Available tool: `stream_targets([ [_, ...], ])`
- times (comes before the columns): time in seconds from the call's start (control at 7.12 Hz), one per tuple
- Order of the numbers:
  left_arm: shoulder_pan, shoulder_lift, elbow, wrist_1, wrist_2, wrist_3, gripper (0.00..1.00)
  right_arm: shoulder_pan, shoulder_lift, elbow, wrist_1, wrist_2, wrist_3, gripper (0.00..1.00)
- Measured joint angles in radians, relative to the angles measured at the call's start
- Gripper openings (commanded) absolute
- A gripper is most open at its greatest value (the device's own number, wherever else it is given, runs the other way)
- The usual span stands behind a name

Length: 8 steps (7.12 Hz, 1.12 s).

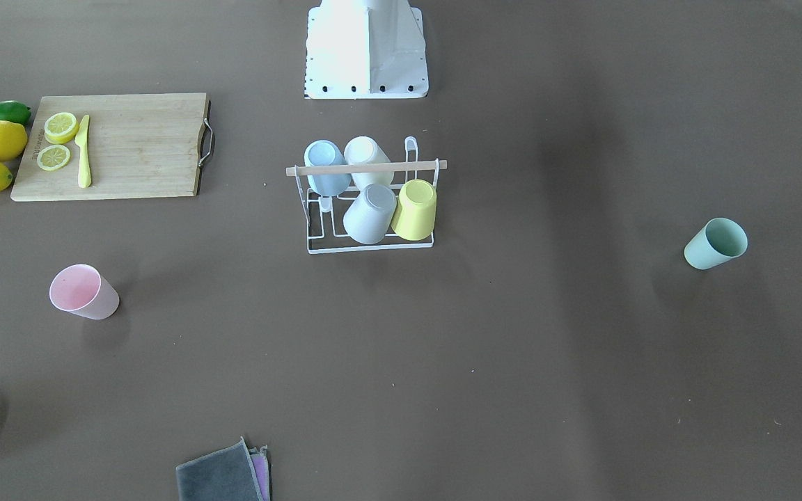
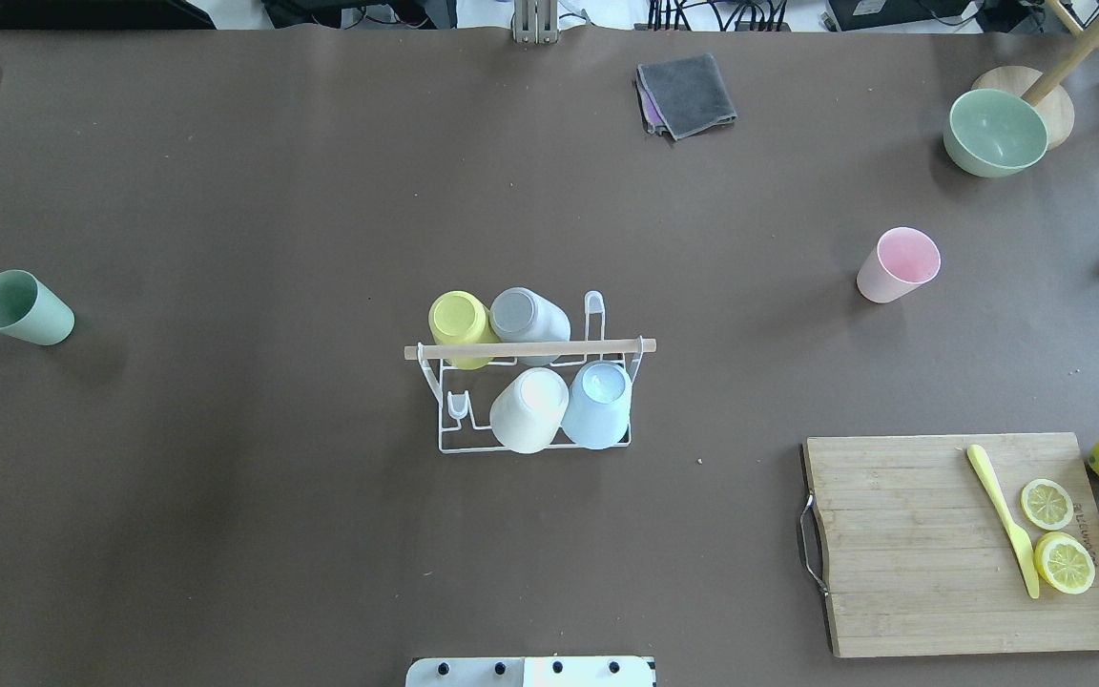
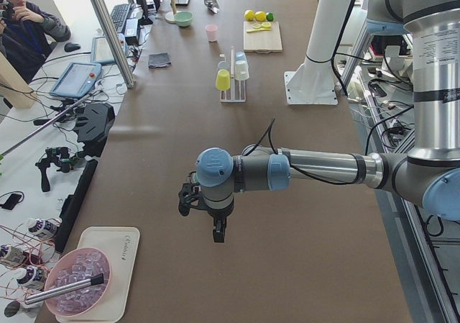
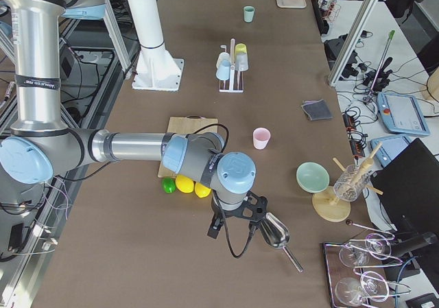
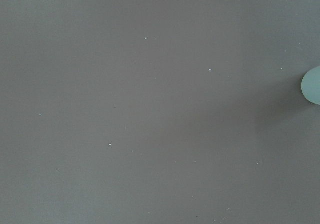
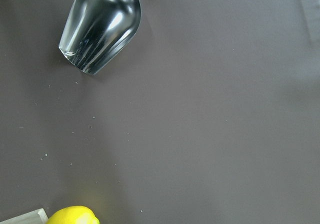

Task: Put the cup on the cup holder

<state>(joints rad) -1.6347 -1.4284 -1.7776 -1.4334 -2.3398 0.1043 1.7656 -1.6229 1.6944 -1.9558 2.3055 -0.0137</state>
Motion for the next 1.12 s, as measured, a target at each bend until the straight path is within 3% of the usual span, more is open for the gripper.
stream_targets([
  [0.7, -0.017, -0.042, 0.040, 0.029, -0.091, -0.221, 0.98, -0.003, 0.001, -0.002, 0.000, -0.002, 0.000, 1.00],
  [1.12, -0.030, -0.183, 0.182, 0.133, -0.170, -0.290, 0.98, -0.004, 0.001, -0.001, 0.000, -0.002, 0.000, 1.00],
])
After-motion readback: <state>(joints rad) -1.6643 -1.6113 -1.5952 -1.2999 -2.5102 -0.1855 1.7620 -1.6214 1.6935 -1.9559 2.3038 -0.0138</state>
